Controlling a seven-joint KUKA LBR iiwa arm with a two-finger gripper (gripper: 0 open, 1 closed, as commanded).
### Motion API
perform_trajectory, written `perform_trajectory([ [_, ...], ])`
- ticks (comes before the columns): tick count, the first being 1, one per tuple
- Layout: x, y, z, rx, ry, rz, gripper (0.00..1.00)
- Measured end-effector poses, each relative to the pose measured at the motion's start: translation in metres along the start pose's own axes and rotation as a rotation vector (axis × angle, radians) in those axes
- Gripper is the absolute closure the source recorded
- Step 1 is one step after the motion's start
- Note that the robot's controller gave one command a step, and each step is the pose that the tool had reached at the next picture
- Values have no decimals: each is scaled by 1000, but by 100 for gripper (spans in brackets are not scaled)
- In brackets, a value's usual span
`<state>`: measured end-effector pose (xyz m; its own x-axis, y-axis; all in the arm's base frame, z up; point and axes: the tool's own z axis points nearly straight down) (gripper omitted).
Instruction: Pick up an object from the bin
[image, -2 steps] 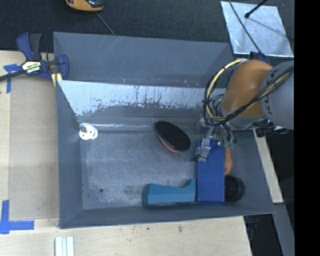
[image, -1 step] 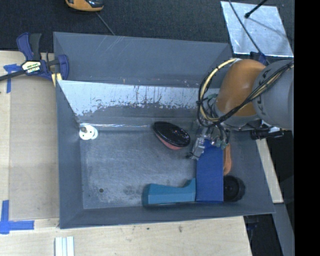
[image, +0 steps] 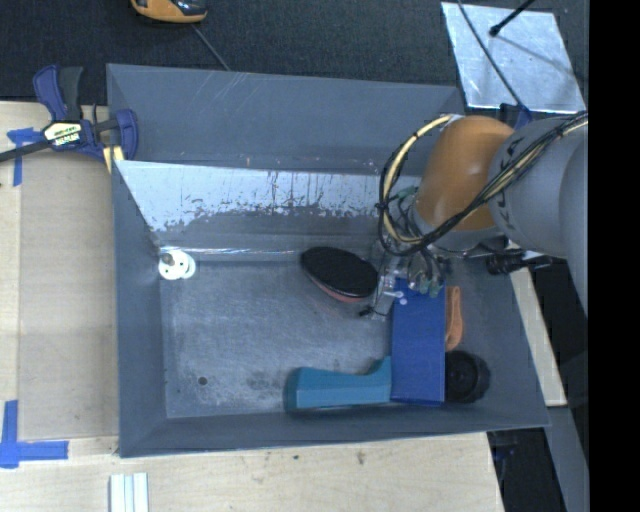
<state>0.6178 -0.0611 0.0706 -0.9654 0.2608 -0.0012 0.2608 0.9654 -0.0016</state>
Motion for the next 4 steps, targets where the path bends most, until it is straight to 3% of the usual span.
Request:
perform_trajectory([
  [1,1,12,0,1,0,-63,0],
  [2,25,45,1,-2,0,92,100],
  [4,28,42,-6,0,5,89,100],
])
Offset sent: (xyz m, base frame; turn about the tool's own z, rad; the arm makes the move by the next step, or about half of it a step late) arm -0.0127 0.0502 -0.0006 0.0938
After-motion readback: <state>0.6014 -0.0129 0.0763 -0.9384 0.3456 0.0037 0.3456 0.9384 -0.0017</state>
